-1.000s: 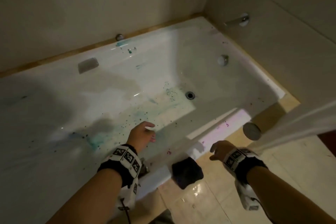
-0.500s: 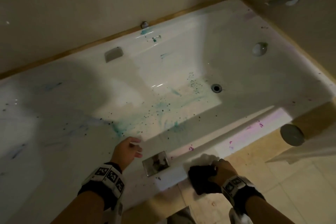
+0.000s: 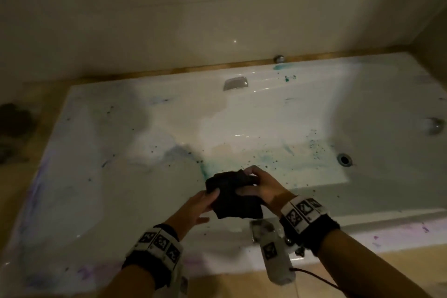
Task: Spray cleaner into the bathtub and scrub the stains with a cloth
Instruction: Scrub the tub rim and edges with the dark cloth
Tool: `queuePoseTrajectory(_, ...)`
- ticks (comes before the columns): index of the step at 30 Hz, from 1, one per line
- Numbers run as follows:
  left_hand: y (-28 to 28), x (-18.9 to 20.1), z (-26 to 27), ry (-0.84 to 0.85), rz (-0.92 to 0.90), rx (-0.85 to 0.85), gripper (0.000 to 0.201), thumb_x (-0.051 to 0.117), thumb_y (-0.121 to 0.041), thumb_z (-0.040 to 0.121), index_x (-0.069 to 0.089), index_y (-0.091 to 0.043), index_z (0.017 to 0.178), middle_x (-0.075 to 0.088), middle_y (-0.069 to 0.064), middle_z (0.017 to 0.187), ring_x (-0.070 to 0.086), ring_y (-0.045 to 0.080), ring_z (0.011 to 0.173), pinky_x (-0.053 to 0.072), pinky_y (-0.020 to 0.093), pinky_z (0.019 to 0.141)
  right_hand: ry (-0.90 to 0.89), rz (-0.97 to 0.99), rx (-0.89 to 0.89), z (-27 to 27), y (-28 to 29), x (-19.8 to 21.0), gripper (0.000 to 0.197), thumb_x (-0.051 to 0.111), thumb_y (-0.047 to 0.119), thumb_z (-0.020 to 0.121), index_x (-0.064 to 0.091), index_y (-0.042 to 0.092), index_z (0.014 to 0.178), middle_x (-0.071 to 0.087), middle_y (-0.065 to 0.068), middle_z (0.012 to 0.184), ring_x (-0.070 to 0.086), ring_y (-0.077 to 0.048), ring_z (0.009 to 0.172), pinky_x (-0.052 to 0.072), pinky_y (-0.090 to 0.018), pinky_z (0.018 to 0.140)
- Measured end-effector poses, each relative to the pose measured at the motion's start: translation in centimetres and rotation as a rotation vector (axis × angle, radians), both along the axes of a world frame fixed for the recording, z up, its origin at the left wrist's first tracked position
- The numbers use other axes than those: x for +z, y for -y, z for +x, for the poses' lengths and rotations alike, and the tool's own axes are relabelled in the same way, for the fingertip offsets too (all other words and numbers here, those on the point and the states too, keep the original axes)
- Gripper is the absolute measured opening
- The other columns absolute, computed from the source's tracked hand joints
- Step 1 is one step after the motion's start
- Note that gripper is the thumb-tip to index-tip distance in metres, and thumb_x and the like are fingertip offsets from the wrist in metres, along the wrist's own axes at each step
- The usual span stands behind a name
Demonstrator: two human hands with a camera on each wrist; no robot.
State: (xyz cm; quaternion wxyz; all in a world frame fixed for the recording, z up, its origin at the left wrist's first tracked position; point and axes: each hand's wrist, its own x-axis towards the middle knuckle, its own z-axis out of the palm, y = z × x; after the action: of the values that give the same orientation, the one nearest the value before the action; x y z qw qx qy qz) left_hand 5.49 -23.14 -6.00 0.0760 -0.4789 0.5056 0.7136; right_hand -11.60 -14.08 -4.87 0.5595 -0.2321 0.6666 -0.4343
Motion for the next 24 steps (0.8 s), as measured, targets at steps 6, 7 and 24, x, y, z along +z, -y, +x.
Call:
queuePoseTrajectory(6,7.3,1.7,10.0,-0.141,-0.085,0.232,0.037,0.065,-0.028,0.082,0.06,-0.016,0.117,0.068,0.005,0.11,0.065,0.021,0.102,0.054,0.033,0.086,0.044,-0.044,0.043,10.0,10.0,2.0,0.053,0.068,-0.008,0.075,0.048,0.019,0.116,0.059,-0.006,0.093,0.061,-0.018,0.082,0.055,-0.034,0.075)
queuePoseTrajectory(7,8.6,1.6,11.8,-0.142,-0.113,0.273,0.03,0.065,-0.024,0.084,0.061,-0.016,0.113,0.068,0.006,0.108,0.066,0.022,0.099,0.057,0.032,0.08,-0.005,-0.048,0.056,11.8,11.4,1.8,0.057,0.069,-0.006,0.075,0.048,0.021,0.12,0.058,-0.002,0.093,0.06,-0.014,0.082,0.056,-0.027,0.074)
queuePoseTrajectory(24,20.7,-1.2,32.4,0.367,-0.748,-0.012,0.028,0.061,-0.039,0.086,0.046,-0.016,0.092,0.05,-0.007,0.069,0.053,0.018,0.069,0.041,0.025,0.065,-0.522,-0.111,0.921,33.3,25.9,-4.2,0.105,0.072,0.043,0.074,-0.004,0.034,0.145,0.014,0.009,0.154,0.019,-0.013,0.14,0.017,-0.027,0.114)
